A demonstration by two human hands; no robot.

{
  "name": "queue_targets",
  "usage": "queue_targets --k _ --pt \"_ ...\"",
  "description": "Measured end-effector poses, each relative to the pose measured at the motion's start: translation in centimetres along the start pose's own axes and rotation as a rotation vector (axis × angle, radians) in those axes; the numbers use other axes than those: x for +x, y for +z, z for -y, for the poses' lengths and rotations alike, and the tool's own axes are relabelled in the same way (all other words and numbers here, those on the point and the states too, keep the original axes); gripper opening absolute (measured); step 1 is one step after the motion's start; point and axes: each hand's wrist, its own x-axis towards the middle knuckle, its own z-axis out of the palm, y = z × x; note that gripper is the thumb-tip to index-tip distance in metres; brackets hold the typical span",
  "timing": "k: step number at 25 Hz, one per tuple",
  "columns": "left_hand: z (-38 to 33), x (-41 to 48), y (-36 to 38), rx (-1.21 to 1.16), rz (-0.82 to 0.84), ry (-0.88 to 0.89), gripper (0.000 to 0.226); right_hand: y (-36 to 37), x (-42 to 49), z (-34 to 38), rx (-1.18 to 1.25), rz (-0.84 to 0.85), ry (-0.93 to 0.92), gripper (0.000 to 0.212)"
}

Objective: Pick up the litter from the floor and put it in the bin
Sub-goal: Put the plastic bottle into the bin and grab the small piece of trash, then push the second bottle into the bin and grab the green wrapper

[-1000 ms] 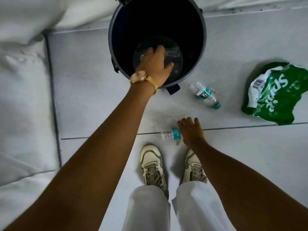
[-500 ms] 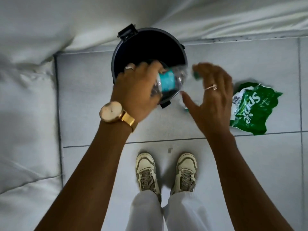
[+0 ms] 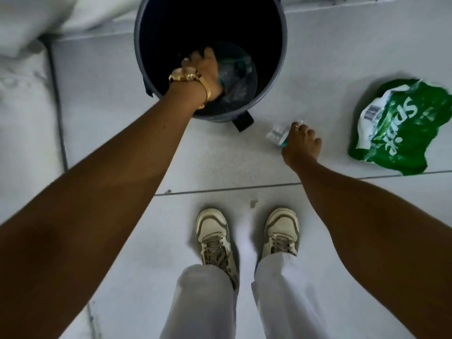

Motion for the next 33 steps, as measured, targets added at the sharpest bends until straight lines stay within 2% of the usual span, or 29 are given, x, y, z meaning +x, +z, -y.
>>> queue_targets --k 2,3,5,7,9,10,11,13,15,16,18,20,22,23,25,27,29,31,33 --pt "-0.5 -1.2 -0.4 -0.044 -0.086 0.026 0.064 0.0 -0.5 -0.7 0.074 -0.045 0.036 0.065" --pt "-0.7 -2.2 -0.6 -0.098 -0.125 0.047 0.06 -0.7 -1.2 -0.8 0.209 -0.082 0.079 0.062" --pt "-1.3 -4.8 -1.7 -0.272 -0.203 0.106 0.055 -3.9 -3.7 -0.3 0.634 -0.239 0.14 0.059" --pt "-2.6 -8.0 -3.8 -0.579 -0.178 0.144 0.054 -9.5 -7.1 0.9 0.987 -0.379 0.077 0.056" --pt "-4.1 -11.0 -6.4 -0.836 0.046 0.193 0.064 -15.6 -10.1 2.9 1.278 -0.338 -0.012 0.055" --pt "-4.7 -12.1 -7.4 -0.856 0.126 0.241 0.07 -17.9 -11.0 4.1 1.391 -0.276 -0.05 0.054" --pt "-5.0 -12.8 -8.0 -0.83 0.13 0.285 0.074 -19.4 -11.4 5.5 1.469 -0.208 -0.079 0.054" --pt "-4.6 -12.4 -9.2 -0.727 -0.09 0.279 0.069 -21.4 -10.7 8.2 1.536 -0.064 -0.115 0.062" --pt "-3.1 -10.2 -9.2 -0.571 -0.286 0.167 0.063 -22.5 -9.8 10.3 1.456 0.04 -0.142 0.072" --pt "-2.2 -8.6 -8.8 -0.474 -0.306 0.097 0.063 -22.4 -9.2 10.6 1.421 0.027 -0.117 0.07" --pt "-0.9 -5.1 -7.4 -0.289 -0.25 -0.001 0.065 -21.1 -7.2 9.8 1.448 -0.164 -0.015 0.049" --pt "-0.2 -2.3 -6.1 -0.225 -0.167 -0.014 0.07 -18.8 -5.5 7.2 1.409 -0.46 0.112 0.029" --pt "-0.1 -0.6 -4.8 -0.185 -0.114 -0.008 0.077 -15.4 -3.4 3.2 1.121 -0.637 0.23 0.022" --pt "-0.2 0.1 -4.1 -0.153 -0.095 -0.018 0.081 -13.2 -2.4 0.8 0.907 -0.614 0.277 0.022" --pt "-0.5 1.0 -3.1 -0.085 -0.09 -0.043 0.085 -8.8 -0.8 -4.3 0.521 -0.411 0.299 0.026" --pt "-1.1 0.9 -2.4 -0.036 -0.144 -0.015 0.077 -5.1 0.2 -9.1 0.282 -0.236 0.289 0.033" --pt "-1.6 0.0 -1.7 -0.006 -0.207 0.036 0.06 -2.9 0.9 -11.9 0.198 -0.17 0.325 0.038" --pt "-2.3 -0.8 -1.1 0.036 -0.262 0.063 0.045 -2.2 1.5 -12.8 0.213 -0.155 0.435 0.043" --pt "-2.5 -1.0 -1.1 0.084 -0.301 0.066 0.04 -1.9 2.5 -12.6 0.283 -0.045 0.566 0.057"
